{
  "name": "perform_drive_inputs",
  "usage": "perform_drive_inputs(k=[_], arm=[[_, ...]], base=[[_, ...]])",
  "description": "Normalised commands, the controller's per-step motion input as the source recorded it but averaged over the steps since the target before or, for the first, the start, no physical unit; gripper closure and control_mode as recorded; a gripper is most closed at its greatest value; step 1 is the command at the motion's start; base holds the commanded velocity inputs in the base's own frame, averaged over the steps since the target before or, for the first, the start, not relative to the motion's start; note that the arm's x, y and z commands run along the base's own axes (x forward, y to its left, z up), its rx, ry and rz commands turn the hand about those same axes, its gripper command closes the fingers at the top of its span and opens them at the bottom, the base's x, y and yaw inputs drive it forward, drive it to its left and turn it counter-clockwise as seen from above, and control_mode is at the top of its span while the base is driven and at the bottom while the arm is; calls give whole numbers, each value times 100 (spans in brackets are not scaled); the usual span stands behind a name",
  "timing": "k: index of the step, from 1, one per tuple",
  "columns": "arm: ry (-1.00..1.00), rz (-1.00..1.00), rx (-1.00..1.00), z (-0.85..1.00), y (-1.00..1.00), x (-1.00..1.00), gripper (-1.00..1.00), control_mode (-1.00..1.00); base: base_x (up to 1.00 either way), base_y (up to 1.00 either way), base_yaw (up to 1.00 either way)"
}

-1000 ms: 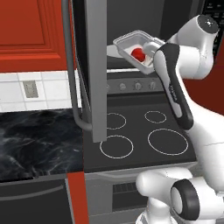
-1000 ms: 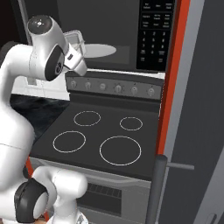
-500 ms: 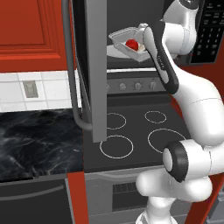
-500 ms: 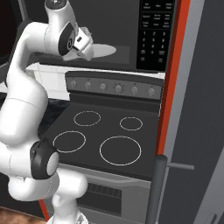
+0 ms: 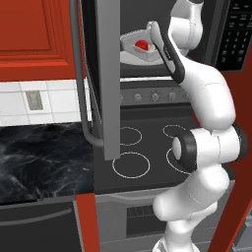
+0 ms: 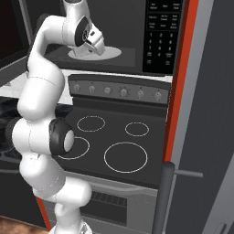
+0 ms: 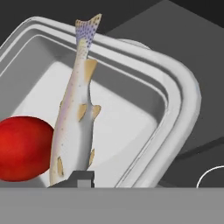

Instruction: Place the tupperware containing the fish and tomato meal in the microwave. Close the microwave door and press the start button to reheat the meal.

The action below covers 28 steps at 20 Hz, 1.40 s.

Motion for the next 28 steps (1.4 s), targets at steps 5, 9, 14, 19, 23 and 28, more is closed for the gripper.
perform_drive_inputs(k=[5,9,14,19,23,28], arm=[[0,0,0,-24,0,88,100,-100],[0,0,0,-22,0,89,100,-100],[0,-1,0,-17,1,84,-100,-100],[-4,-3,-3,-24,1,31,-100,-100],[-14,-5,-7,-34,0,-4,-100,-100],[-12,-4,-11,-30,2,-70,-100,-100]], base=[[0,0,0],[0,0,0],[0,0,0],[0,0,0],[0,0,0],[0,0,0]])
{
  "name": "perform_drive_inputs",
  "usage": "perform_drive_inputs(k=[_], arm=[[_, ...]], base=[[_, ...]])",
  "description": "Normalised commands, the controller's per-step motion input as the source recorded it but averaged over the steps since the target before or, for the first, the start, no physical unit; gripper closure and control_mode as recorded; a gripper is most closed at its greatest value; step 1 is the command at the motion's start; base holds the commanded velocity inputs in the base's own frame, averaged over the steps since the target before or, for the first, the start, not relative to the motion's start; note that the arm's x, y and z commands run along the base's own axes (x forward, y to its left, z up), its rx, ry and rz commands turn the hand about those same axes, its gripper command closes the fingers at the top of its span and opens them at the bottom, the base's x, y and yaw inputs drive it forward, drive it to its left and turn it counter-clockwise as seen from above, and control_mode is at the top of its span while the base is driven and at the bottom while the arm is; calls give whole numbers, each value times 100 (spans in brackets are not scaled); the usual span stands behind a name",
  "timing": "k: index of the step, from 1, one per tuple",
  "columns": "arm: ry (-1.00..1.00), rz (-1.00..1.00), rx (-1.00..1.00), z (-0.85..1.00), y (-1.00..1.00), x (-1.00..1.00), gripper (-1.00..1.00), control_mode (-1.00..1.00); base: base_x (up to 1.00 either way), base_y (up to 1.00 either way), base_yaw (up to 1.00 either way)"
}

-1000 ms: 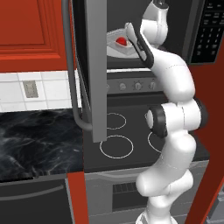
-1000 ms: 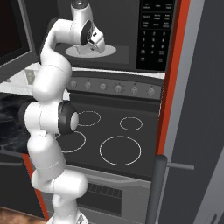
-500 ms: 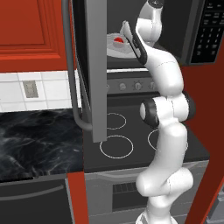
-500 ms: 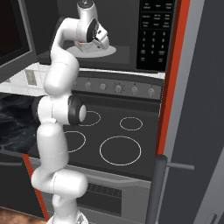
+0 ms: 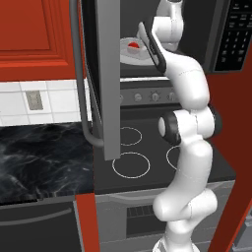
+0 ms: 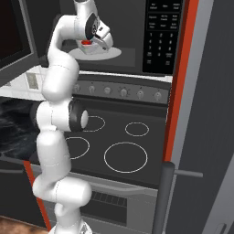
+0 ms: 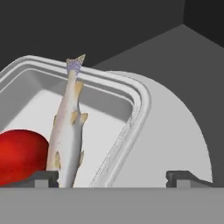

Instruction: Place the tupperware containing the fish and tomato meal in the microwave. Close the microwave door and press the start button to reheat the meal.

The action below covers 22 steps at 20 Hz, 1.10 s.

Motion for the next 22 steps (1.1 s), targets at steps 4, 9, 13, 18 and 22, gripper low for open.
perform_drive_inputs(k=[4,9,13,18,22], arm=[[-14,-3,-11,-27,4,-100,-100,-100],[-23,-4,-10,-47,4,-90,-100,-100],[-35,-4,-9,-40,4,-73,-100,-100],[-38,-2,-3,22,0,-93,-100,-100],[-24,0,0,62,0,-100,-100,-100]], base=[[0,0,0],[0,0,0],[0,0,0],[0,0,0],[0,0,0]])
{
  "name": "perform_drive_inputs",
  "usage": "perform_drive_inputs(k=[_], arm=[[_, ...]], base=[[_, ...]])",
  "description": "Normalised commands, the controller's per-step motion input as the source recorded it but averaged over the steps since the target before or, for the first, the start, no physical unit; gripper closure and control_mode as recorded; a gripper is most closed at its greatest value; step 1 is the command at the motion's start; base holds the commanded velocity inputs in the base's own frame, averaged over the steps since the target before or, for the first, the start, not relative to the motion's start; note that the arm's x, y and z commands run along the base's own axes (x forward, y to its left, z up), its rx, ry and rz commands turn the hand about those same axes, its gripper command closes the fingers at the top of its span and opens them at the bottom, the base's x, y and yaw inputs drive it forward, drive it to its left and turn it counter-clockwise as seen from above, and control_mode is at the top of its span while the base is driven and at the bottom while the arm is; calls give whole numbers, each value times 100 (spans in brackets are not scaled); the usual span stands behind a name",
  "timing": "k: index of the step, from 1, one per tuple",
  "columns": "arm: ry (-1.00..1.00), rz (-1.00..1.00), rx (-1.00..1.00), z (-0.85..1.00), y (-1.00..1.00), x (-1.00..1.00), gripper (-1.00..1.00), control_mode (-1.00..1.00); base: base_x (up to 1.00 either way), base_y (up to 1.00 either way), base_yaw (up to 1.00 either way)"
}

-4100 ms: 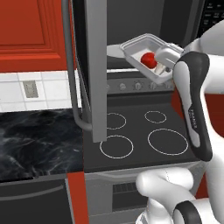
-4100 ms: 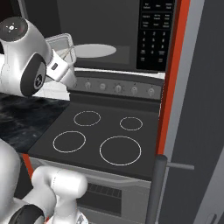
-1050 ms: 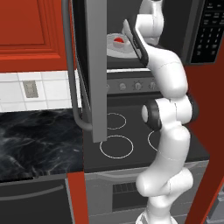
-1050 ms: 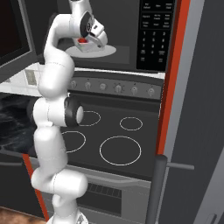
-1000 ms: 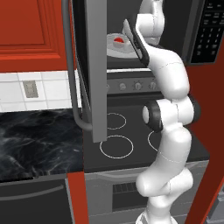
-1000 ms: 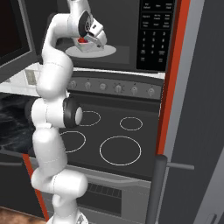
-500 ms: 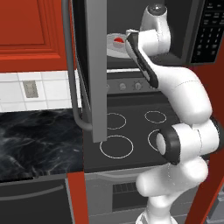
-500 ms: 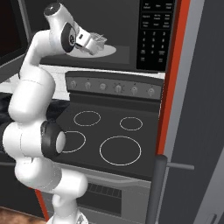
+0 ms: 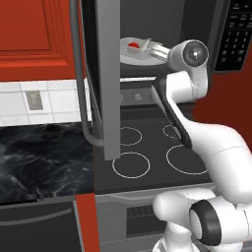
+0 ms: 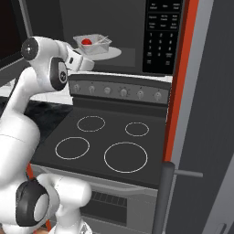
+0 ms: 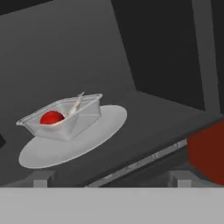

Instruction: Place the tupperware containing the fish and tomato meal in the microwave. Close the microwave door and press the start button to reheat the meal.

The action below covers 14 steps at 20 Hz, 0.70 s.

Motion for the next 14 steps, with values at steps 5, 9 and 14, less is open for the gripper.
perform_drive_inputs(k=[5,9,14], arm=[[-4,7,-7,47,0,-100,-100,-100],[0,15,-23,41,0,-100,-100,-100],[7,19,-38,20,7,-100,-100,-100]], base=[[0,0,0],[0,0,0],[0,0,0]])
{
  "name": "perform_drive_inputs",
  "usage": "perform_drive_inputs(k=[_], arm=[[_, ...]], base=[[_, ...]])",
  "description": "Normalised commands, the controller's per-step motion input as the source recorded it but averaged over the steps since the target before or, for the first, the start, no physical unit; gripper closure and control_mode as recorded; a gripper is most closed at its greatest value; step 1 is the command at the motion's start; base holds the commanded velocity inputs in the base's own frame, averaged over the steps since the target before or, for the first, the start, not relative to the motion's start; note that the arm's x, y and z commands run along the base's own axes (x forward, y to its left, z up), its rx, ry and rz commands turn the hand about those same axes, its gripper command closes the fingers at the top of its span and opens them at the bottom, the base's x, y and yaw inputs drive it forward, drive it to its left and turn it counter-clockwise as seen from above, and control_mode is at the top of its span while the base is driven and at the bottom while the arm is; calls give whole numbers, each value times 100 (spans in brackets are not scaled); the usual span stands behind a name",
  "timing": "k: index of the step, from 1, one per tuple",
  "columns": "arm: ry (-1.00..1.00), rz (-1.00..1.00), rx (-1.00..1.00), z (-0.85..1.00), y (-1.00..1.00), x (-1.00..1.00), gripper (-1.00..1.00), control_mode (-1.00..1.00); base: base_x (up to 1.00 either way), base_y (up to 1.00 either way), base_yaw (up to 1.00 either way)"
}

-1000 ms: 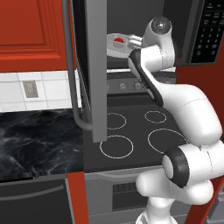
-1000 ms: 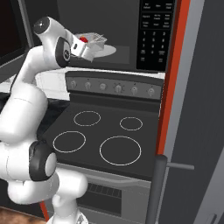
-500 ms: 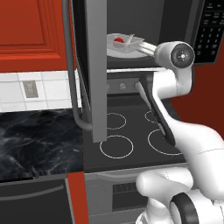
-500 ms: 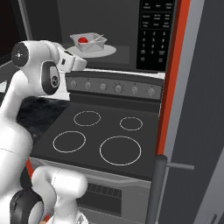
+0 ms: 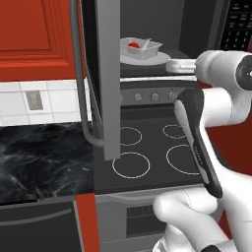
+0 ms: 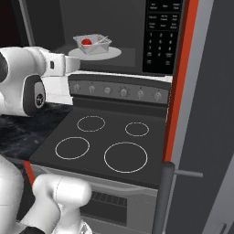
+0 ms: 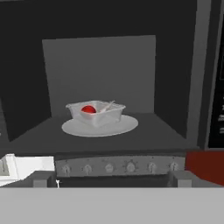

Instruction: Place the tupperware containing the fish and tomato meal in the microwave. Close the microwave door and press the start button to reheat the meal.

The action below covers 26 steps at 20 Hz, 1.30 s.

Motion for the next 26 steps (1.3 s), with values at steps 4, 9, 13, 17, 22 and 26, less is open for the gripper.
perform_drive_inputs(k=[4,9,13,17,22,26], arm=[[2,21,-43,0,13,-100,-100,-100],[-5,17,-39,-20,16,-100,-100,-100],[-5,7,-39,-19,28,-97,-100,-100],[2,0,-40,0,33,-83,-100,-100],[12,0,-40,0,27,-70,-100,-100],[16,0,-40,4,25,-71,-100,-100]], base=[[0,0,0],[0,0,0],[0,0,0],[0,0,0],[0,0,0],[0,0,0]])
